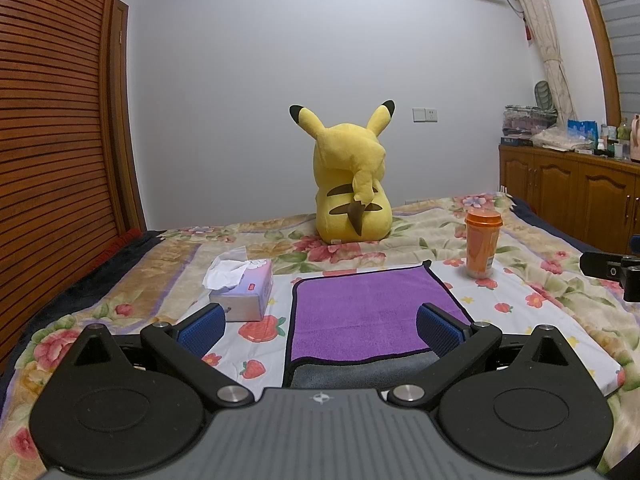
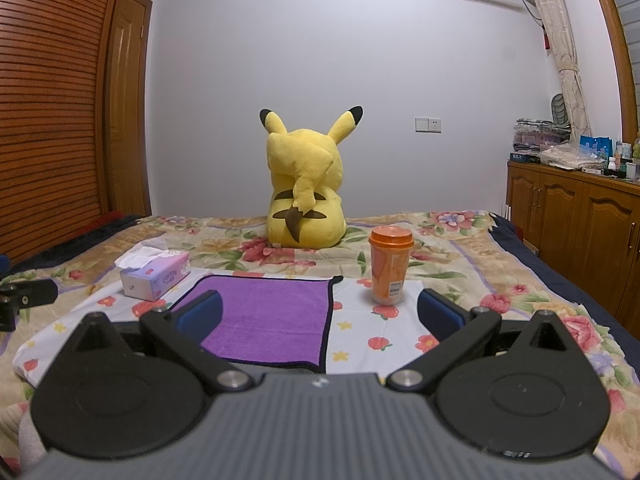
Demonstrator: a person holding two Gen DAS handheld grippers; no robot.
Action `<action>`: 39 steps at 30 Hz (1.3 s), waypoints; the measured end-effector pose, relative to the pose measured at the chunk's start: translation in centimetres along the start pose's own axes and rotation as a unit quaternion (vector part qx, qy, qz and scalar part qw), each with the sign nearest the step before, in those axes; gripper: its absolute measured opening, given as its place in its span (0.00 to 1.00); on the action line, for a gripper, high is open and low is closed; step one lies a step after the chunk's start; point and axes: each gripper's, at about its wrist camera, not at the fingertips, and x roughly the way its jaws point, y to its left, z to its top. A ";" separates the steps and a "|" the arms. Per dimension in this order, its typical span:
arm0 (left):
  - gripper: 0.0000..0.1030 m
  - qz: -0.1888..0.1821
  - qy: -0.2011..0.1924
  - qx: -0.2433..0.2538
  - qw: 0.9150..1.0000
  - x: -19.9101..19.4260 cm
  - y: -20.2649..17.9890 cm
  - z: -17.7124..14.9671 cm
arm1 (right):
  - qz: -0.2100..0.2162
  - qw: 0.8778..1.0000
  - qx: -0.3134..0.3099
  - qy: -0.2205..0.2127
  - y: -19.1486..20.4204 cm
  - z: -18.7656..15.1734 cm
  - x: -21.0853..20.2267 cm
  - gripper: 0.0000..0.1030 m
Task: Fold towel
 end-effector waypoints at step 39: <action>1.00 -0.019 0.056 0.024 0.998 3.0 -0.8 -1.1 | 0.015 0.999 -0.016 0.043 1.9 -0.6 1.9 1.00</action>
